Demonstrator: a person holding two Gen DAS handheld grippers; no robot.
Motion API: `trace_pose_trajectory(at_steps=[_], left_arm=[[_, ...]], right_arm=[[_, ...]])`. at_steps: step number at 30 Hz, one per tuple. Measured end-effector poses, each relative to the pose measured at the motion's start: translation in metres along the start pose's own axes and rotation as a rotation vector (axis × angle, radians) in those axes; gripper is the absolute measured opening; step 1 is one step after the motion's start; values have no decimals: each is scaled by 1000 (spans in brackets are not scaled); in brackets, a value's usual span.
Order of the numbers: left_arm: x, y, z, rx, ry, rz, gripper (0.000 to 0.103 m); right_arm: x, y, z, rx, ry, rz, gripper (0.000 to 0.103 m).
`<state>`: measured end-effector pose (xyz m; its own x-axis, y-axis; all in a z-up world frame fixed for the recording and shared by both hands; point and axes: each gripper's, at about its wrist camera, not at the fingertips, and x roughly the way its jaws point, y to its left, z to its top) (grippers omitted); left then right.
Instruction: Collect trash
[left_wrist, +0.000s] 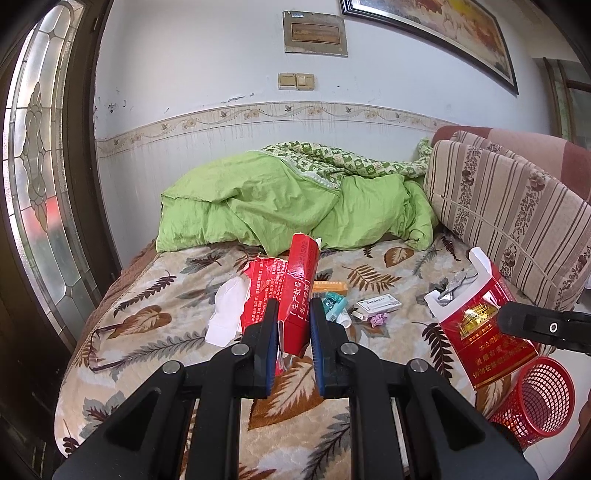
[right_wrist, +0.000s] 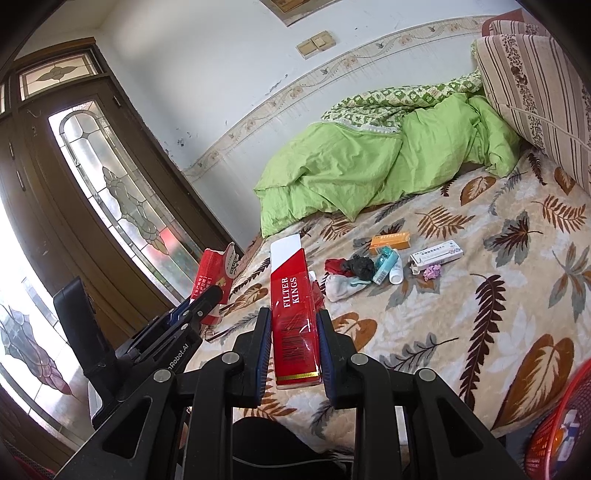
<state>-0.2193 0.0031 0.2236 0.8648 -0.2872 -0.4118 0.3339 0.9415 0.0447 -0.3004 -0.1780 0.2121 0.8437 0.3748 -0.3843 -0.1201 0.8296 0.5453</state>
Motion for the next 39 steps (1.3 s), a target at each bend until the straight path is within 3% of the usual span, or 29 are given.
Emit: trace_pose_trajectory(at_steps=[17,21,26,30,37,39], left_arm=[[9,-2,-8,5,20,-1,15],[14,-7,-14,-4,28,-41,15],[24,-36,-24,15,75,-201,15],[38,-81,-35,37,174,-414,15],[68,-193,-60,91,400,-783,15],[70,-222,-63,115,441,-845,15]], right_arm=[[4,-11,-1,31,9,3,25],[2,-16,0,41,2,-1,25],[-20,-36,-2,67,-30,-54,25],[-54,-74,-12,131,-67,-143,25],[-149,-166,-53,315,-144,-386,25],[-171,-187,-66,356,-160,-460,25]])
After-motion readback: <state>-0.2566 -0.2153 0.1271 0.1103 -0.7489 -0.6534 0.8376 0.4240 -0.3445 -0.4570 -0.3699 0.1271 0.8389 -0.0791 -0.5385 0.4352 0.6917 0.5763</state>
